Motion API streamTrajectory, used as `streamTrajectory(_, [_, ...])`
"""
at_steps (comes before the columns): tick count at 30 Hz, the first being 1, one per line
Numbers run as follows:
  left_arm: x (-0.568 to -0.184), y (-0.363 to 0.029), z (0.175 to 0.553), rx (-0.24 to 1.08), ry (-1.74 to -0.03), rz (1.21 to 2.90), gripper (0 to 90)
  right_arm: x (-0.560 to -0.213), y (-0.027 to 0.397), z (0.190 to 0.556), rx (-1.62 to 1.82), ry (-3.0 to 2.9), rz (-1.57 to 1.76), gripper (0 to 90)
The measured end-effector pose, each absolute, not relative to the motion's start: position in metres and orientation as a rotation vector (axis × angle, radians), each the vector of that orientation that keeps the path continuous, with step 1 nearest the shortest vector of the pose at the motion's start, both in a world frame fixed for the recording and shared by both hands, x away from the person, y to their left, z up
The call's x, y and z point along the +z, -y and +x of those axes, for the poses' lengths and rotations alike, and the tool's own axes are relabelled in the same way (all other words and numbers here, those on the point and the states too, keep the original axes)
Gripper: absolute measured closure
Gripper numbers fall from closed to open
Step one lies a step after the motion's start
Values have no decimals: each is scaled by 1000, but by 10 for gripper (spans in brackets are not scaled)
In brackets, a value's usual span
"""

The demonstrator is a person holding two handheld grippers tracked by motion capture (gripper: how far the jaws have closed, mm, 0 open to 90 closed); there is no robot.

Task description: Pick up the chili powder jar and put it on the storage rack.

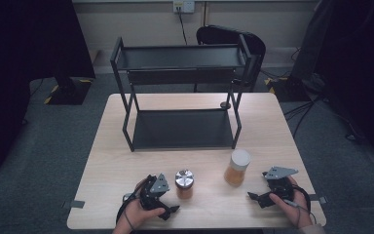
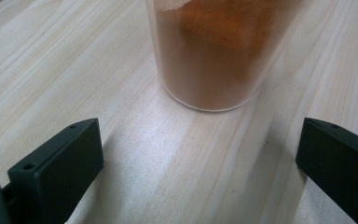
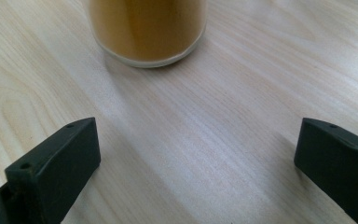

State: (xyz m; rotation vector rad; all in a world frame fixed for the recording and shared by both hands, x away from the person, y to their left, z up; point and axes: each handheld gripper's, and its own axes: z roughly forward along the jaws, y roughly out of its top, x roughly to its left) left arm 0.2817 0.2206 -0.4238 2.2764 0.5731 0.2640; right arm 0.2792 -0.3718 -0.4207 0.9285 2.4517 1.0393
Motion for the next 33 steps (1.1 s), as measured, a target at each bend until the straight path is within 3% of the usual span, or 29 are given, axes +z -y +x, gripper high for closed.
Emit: streamTrajectory(33, [-428,-215,293,195,-604,2094,60,-421,372,279,1040,-2451,928,0])
